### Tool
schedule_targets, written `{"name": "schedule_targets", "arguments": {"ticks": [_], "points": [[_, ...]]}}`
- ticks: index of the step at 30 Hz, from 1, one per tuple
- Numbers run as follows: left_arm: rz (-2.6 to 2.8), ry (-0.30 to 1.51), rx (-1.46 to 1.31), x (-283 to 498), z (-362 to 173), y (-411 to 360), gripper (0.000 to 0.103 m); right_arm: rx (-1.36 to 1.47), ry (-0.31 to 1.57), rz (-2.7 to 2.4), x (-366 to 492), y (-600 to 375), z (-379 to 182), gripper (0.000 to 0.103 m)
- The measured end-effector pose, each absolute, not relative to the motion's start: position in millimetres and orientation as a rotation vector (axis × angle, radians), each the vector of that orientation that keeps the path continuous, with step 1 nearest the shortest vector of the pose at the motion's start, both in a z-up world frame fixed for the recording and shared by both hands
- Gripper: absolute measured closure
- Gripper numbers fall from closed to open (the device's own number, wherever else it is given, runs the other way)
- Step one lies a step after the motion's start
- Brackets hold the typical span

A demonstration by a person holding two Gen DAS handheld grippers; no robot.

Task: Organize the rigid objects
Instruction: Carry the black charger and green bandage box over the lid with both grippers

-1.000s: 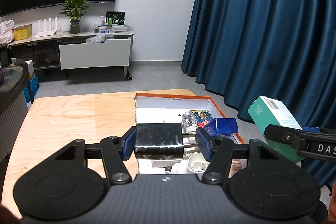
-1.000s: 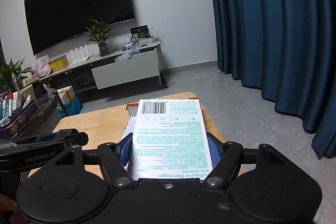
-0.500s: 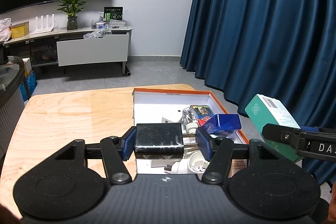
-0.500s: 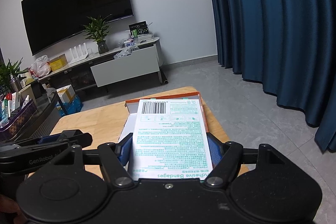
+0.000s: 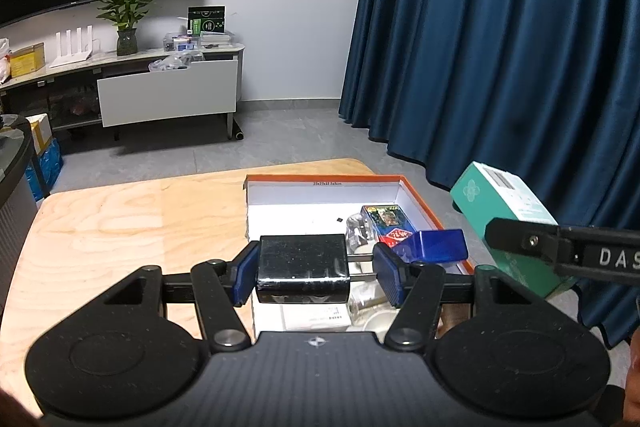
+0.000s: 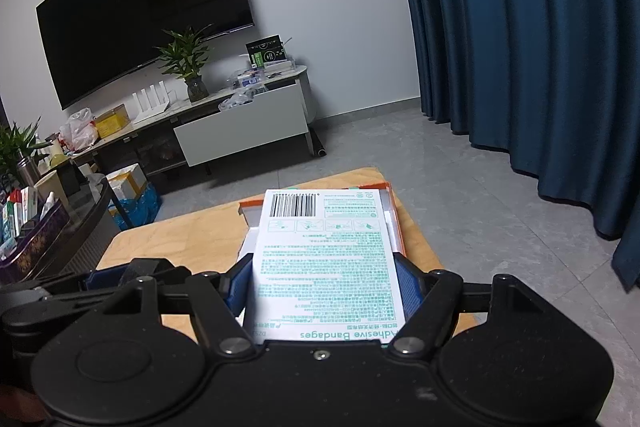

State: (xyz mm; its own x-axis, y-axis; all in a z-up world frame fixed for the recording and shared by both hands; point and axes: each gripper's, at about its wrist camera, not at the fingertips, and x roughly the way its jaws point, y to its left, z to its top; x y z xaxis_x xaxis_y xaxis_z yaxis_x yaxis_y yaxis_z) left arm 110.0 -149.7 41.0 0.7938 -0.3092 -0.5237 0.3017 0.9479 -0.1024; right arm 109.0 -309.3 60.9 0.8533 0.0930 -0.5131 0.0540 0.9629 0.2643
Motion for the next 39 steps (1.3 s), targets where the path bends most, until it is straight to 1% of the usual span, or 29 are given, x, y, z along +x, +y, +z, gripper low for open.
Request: {"name": "schedule_targets", "arguments": {"ticks": [6, 19, 39], "points": [[-0.331, 0.575, -0.017, 127, 43, -152, 0.042, 0.245, 0.556, 0.007, 136, -314, 67, 0.019], [-0.363, 0.613, -0.01, 161, 36, -164, 0.042, 0.217, 0.62, 0.001, 197, -328, 57, 0.019], [-0.38, 0.649, 0.005, 183, 28, -175, 0.042, 0.204, 0.675, 0.003, 234, -325, 42, 0.019]]}}
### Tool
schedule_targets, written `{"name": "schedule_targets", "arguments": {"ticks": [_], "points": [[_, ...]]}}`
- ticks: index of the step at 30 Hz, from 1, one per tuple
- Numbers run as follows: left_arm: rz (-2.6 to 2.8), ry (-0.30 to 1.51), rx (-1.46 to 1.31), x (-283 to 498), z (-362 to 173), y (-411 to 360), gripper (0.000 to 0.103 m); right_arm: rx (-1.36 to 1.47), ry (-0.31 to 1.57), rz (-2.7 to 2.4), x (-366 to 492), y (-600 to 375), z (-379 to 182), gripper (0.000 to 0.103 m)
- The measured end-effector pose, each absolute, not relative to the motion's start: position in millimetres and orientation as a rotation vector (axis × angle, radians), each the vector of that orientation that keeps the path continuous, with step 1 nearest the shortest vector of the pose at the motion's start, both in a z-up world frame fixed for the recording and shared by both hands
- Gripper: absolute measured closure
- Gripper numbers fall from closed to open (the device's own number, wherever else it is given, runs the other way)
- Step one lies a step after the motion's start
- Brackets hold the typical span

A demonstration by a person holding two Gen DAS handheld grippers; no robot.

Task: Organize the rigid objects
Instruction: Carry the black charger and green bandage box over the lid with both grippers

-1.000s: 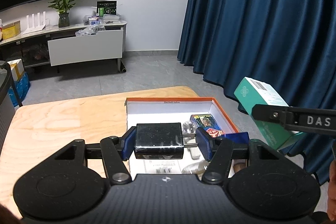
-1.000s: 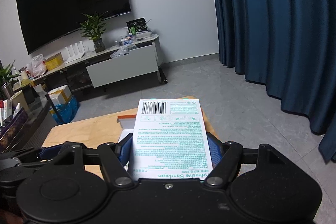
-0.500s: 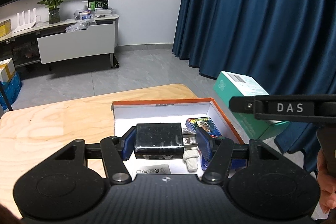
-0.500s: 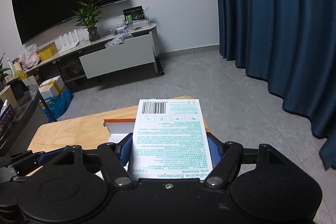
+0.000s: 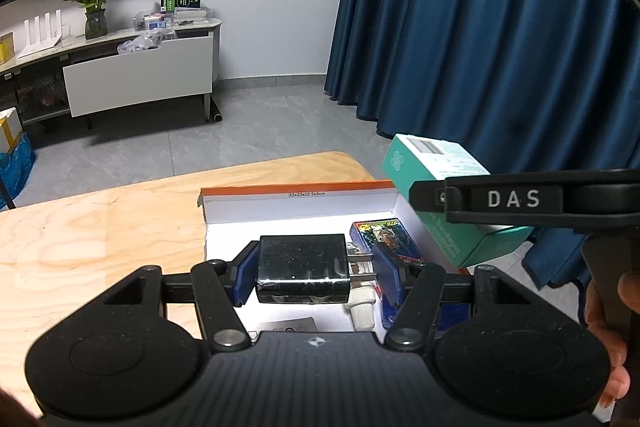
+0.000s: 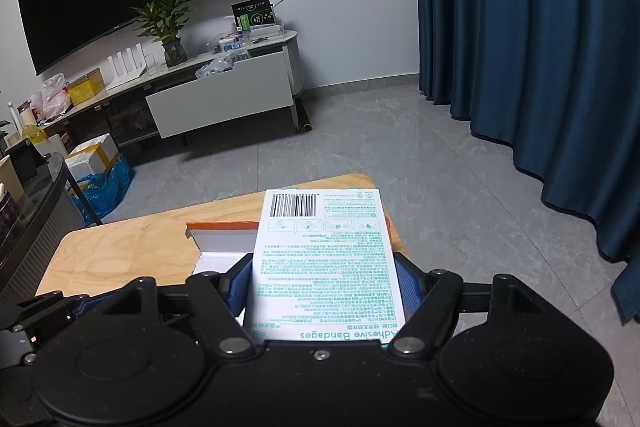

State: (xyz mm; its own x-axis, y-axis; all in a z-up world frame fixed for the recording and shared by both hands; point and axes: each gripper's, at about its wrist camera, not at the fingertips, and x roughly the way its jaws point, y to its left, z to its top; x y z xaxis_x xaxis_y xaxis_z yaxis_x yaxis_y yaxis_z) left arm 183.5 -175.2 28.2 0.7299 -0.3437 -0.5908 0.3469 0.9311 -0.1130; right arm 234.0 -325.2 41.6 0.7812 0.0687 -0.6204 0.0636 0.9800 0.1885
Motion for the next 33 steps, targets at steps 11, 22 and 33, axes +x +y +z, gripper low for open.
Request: {"name": "schedule_targets", "arguments": {"ticks": [11, 22, 33], "points": [[-0.38, 0.654, 0.001, 189, 24, -176, 0.042, 0.198, 0.695, 0.007, 249, -325, 36, 0.019], [-0.382, 0.661, -0.003, 193, 22, -176, 0.042, 0.195, 0.724, 0.003, 264, -323, 26, 0.019], [-0.381, 0.667, -0.004, 197, 19, -176, 0.042, 0.196, 0.742, -0.002, 273, -322, 19, 0.019]]}}
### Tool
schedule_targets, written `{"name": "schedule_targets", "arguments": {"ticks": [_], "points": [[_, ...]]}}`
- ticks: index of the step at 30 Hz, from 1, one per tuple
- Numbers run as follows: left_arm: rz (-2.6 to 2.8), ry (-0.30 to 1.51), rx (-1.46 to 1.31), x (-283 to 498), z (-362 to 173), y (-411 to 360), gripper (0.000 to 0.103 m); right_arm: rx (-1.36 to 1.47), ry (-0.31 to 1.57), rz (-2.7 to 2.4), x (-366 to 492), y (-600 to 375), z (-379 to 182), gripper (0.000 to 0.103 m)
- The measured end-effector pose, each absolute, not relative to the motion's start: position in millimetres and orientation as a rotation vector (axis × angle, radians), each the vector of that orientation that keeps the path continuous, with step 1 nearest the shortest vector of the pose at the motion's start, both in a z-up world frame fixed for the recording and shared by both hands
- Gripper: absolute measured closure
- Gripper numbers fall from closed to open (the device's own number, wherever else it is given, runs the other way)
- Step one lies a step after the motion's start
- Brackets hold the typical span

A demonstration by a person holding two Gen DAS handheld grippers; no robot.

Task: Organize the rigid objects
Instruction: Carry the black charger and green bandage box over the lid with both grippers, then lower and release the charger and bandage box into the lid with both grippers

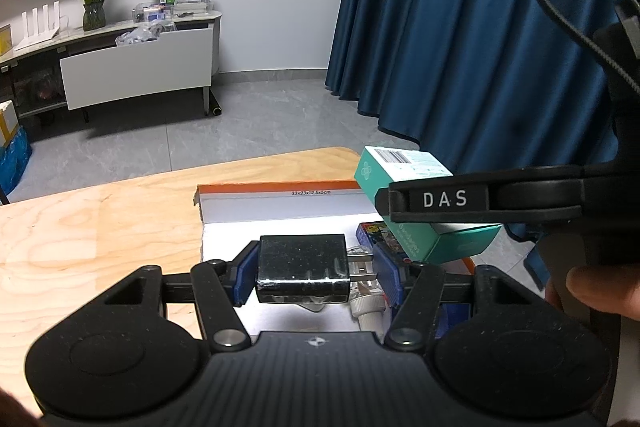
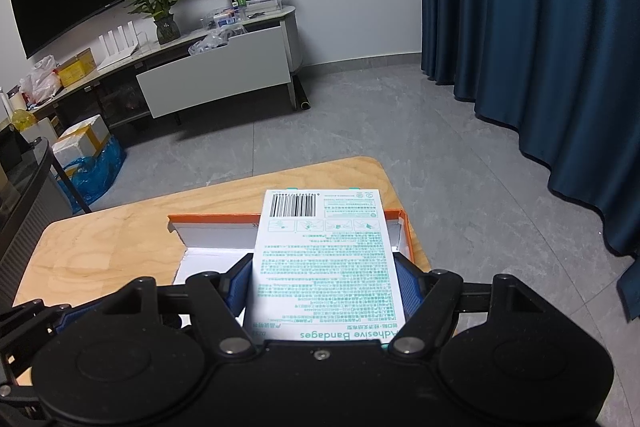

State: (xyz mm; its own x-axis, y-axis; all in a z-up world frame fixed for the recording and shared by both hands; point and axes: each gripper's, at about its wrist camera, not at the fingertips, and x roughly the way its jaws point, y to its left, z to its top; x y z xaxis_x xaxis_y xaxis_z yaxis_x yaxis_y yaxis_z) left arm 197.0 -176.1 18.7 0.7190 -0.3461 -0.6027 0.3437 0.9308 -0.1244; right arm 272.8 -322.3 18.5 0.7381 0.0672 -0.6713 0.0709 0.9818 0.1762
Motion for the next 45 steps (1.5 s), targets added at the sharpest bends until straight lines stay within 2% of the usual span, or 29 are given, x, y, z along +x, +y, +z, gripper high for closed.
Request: {"name": "schedule_targets", "arguments": {"ticks": [12, 14, 23, 25, 36, 38, 40, 45], "points": [[-0.388, 0.67, -0.006, 200, 16, -178, 0.042, 0.198, 0.762, 0.002, 279, -324, 13, 0.019], [-0.388, 0.671, -0.005, 201, 15, -178, 0.042, 0.199, 0.753, -0.02, 279, -324, 14, 0.016], [-0.439, 0.695, -0.036, 212, 7, -182, 0.042, 0.211, 0.61, -0.071, 238, -337, 42, 0.014], [-0.444, 0.713, -0.039, 215, 4, -184, 0.03, 0.213, 0.596, -0.072, 227, -340, 46, 0.014], [-0.361, 0.677, -0.028, 174, 35, -171, 0.004, 0.207, 0.573, -0.053, 160, -343, 62, 0.013], [-0.324, 0.669, -0.029, 158, 47, -166, 0.0, 0.201, 0.568, -0.047, 142, -343, 66, 0.011], [-0.284, 0.662, -0.026, 139, 58, -161, 0.0, 0.201, 0.563, -0.039, 122, -342, 68, 0.008], [-0.234, 0.662, -0.019, 86, 67, -154, 0.0, 0.18, 0.591, -0.011, 74, -338, 64, 0.008]]}}
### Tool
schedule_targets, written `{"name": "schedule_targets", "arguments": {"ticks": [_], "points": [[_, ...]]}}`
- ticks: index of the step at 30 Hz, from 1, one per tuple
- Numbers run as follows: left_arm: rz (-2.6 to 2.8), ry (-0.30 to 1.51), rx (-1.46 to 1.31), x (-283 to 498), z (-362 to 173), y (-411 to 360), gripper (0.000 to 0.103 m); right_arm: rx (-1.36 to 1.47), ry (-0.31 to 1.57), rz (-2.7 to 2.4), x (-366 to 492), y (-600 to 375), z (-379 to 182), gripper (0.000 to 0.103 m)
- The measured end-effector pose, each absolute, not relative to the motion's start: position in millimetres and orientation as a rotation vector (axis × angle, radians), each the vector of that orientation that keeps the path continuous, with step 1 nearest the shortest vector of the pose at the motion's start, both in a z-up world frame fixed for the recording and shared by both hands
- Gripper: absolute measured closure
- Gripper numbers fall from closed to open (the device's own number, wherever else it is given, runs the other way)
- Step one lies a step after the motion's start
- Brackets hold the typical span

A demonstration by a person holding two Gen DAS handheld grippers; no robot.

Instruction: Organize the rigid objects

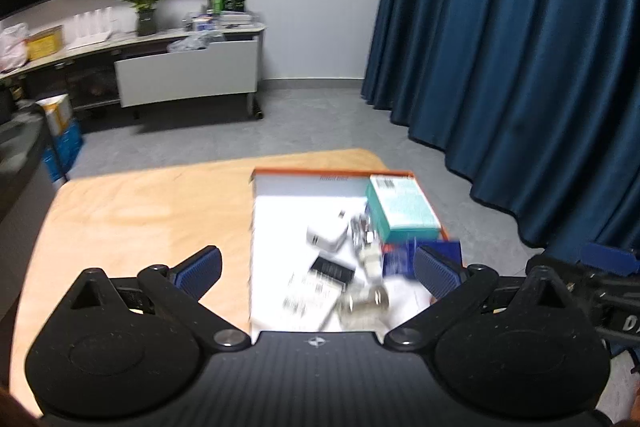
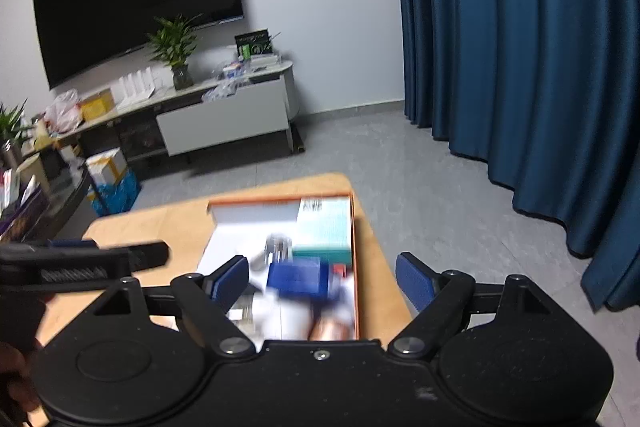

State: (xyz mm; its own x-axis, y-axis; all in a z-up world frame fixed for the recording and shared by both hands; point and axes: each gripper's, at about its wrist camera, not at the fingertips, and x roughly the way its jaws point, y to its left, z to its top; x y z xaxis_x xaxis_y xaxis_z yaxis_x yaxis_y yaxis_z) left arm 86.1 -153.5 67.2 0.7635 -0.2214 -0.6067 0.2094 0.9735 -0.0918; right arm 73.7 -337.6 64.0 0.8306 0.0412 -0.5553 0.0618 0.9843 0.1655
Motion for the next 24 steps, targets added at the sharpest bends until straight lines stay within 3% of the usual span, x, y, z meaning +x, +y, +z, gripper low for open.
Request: {"name": "schedule_targets", "arguments": {"ticks": [8, 24], "points": [[-0.192, 0.734, 0.007, 25, 36, -153, 0.0, 0.133, 0.671, 0.019, 28, -318, 37, 0.007], [-0.139, 0.739, 0.018, -1, 28, -144, 0.0, 0.127, 0.694, 0.037, 8, -305, 32, 0.007]]}}
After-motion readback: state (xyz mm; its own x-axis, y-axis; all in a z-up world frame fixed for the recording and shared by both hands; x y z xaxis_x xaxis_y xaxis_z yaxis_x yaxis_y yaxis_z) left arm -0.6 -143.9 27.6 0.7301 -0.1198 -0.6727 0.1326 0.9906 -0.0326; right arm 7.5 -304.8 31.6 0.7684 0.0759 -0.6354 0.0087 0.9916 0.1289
